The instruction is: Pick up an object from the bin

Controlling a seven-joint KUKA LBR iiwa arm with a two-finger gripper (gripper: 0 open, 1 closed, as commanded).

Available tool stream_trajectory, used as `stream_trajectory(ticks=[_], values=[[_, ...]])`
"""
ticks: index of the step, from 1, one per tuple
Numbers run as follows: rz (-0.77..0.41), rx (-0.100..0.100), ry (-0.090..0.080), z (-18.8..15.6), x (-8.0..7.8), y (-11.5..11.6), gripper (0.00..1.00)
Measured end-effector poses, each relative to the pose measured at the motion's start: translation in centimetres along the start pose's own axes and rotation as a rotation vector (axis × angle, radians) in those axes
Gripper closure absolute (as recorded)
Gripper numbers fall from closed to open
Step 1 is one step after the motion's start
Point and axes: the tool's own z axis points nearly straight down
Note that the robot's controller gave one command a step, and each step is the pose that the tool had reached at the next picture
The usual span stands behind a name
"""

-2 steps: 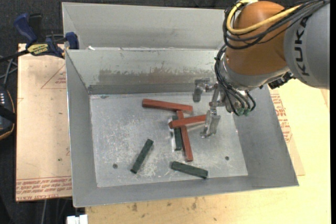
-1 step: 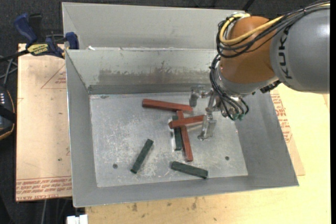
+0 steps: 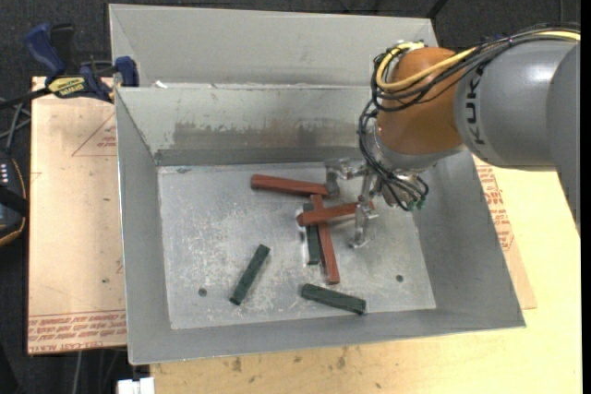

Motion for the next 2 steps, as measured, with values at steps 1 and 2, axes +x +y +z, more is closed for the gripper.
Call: stream_trajectory(ticks=[1,2], values=[[0.042,-0.001,0.002,1.3,-1.2,-1.1,0.0],[0.003,-0.002,0.006,0.0,-0.1,-0.1,0.0]])
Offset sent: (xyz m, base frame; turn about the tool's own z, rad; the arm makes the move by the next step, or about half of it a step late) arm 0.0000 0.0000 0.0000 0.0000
